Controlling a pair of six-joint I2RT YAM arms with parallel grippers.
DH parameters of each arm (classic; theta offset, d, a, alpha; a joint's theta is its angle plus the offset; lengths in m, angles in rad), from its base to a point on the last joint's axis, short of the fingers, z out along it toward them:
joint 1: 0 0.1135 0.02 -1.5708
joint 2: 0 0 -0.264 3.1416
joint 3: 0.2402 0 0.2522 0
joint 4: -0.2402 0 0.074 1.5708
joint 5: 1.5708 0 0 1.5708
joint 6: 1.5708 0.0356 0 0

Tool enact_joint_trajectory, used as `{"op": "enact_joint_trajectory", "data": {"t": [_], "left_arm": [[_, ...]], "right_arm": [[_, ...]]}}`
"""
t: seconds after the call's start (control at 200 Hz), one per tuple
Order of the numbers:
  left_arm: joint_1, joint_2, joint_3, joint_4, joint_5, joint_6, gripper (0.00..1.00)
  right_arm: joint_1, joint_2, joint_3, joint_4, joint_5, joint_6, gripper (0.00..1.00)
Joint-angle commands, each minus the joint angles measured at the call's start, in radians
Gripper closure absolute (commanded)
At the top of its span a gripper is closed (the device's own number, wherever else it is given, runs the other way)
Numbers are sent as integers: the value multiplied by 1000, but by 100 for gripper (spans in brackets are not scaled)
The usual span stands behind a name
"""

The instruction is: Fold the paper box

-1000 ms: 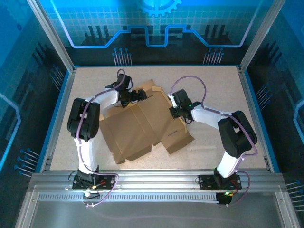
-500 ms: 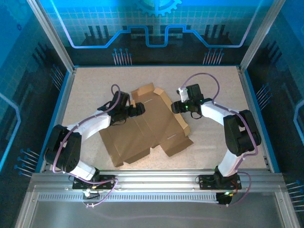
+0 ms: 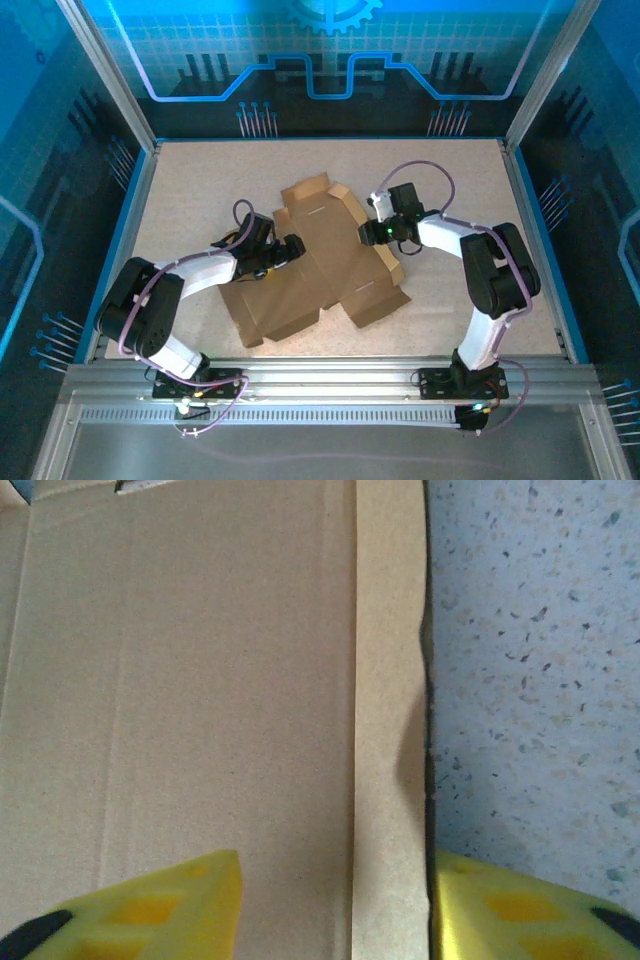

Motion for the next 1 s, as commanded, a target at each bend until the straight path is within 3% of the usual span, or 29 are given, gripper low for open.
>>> {"op": "enact_joint_trajectory", "data": {"t": [0.0, 0.21, 0.395, 0.665, 0.845, 0.996], "left_arm": [[-4, 37, 0, -16, 24, -20, 1], [-5, 34, 8, -49, 11, -5, 1], [-4, 31, 15, -76, -8, 8, 1], [-4, 29, 22, -89, -11, 16, 1], [-4, 30, 28, -96, -14, 21, 1], [-4, 30, 28, -93, -12, 20, 1]], "right_arm": [[-4, 32, -3, 22, -8, 0, 54], [-5, 29, -16, 34, 14, 12, 66], [-7, -2, -42, 43, 23, 22, 58], [-10, -37, -92, 66, 59, 51, 72], [-10, -54, -95, 65, 61, 52, 68], [-11, -43, -90, 63, 65, 53, 79]]}}
